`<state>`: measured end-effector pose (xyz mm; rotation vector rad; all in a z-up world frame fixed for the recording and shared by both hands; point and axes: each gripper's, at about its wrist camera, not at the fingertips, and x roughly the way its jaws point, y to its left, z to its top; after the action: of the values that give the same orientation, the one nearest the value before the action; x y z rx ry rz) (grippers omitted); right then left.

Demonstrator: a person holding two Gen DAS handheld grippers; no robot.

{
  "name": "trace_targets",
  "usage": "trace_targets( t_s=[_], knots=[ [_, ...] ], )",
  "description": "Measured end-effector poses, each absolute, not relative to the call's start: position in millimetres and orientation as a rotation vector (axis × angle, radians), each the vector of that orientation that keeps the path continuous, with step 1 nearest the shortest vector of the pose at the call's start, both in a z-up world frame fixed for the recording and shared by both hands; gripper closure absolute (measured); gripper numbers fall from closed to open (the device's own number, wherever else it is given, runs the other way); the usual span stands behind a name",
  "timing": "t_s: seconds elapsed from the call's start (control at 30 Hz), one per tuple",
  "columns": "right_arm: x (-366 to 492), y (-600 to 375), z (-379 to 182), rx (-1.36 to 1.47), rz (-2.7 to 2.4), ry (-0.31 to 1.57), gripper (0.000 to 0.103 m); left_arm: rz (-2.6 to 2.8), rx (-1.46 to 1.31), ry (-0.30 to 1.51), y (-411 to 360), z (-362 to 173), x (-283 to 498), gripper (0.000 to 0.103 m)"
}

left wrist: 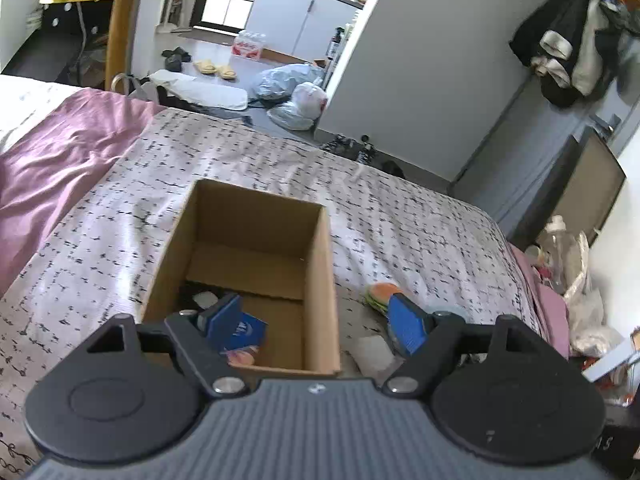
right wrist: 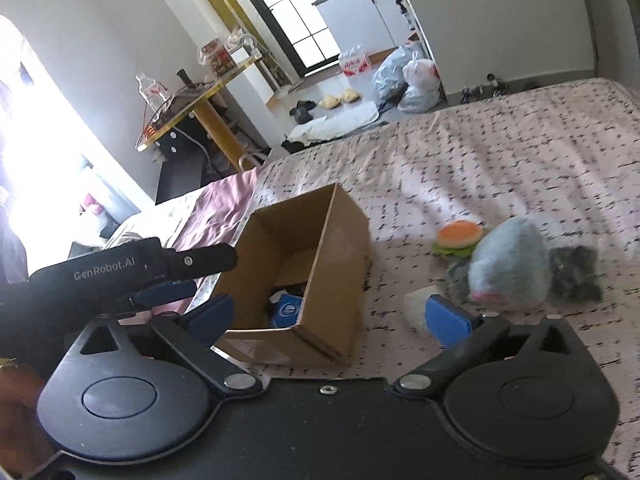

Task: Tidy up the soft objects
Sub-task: 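Open both grippers to drop the sock and tissue pack into the box, then reach both grippers to the light-blue plush toy and close on it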

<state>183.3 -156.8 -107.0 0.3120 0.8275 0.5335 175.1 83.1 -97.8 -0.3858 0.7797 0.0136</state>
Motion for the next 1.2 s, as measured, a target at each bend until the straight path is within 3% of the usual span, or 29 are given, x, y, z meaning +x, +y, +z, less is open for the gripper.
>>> trace_targets(
  t_s=[1.03, 1.13, 1.2],
  knots=[
    [179.8, -284.7, -134.4, 0.353, 0.348, 0.82, 0.0, 0.009, -0.236, 0.821, 2.3, -104.7, 202.5, 0.023],
    [186.8, -292.1, -142.6, 0.401, 0.338, 0.829, 0.009, -0.014, -0.208, 0.814, -2.3, -99.6, 211.1, 0.023],
    [191.5, -296.3, -149.3, 0.44, 0.328, 0.839, 0.02, -0.048, -0.182, 0.815, -7.4, -98.7, 218.1, 0.023]
  ],
)
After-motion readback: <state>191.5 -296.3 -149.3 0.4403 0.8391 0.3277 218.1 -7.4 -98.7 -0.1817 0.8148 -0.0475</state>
